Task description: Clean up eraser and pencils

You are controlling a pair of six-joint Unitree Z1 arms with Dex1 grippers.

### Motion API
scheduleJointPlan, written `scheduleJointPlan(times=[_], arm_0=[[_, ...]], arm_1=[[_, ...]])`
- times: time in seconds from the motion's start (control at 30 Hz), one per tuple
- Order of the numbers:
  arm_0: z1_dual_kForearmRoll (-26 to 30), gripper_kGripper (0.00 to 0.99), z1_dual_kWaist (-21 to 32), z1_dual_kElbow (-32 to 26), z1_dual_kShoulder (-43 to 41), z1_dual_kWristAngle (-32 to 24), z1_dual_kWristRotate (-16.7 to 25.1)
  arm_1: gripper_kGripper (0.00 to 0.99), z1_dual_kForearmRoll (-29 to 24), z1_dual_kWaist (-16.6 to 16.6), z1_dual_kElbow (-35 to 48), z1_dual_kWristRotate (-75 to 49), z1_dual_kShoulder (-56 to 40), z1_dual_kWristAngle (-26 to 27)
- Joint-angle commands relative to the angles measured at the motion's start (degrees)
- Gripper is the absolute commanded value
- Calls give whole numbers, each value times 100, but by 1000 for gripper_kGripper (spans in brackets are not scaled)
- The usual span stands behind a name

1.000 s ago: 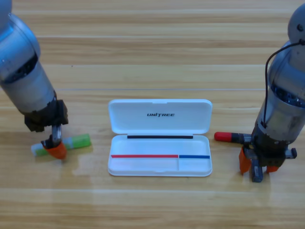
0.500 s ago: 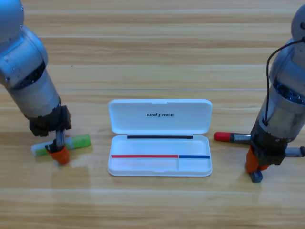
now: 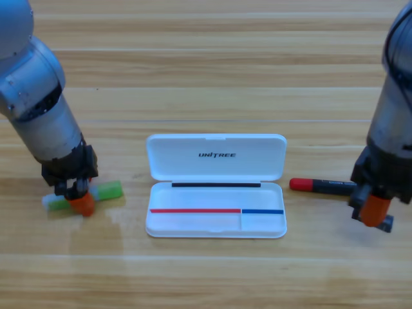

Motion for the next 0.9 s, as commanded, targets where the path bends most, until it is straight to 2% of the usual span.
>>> scheduleJointPlan(times=[0.03, 0.2, 0.23, 0.5, 0.73, 0.9], arm_0=[[35, 396, 142, 38, 412, -47, 184], [88, 18, 133, 12, 359, -47, 236], [97, 0, 133, 12, 324, -47, 236], [519, 0, 133, -120, -160, -91, 263], [1573, 0, 133, -656, -801, -214, 324], [2022, 0, 10, -894, -1100, -285, 342]], arm_1=[[0, 472, 350, -204, -1343, -110, 455], [0, 525, 526, -530, -2143, 136, 789], [0, 525, 561, -618, -2275, 198, 789], [0, 815, 737, -1716, -2530, 883, 772], [0, 1000, 754, -2551, -2530, 1595, 675], [0, 1000, 754, -2753, -2539, 1903, 596]])
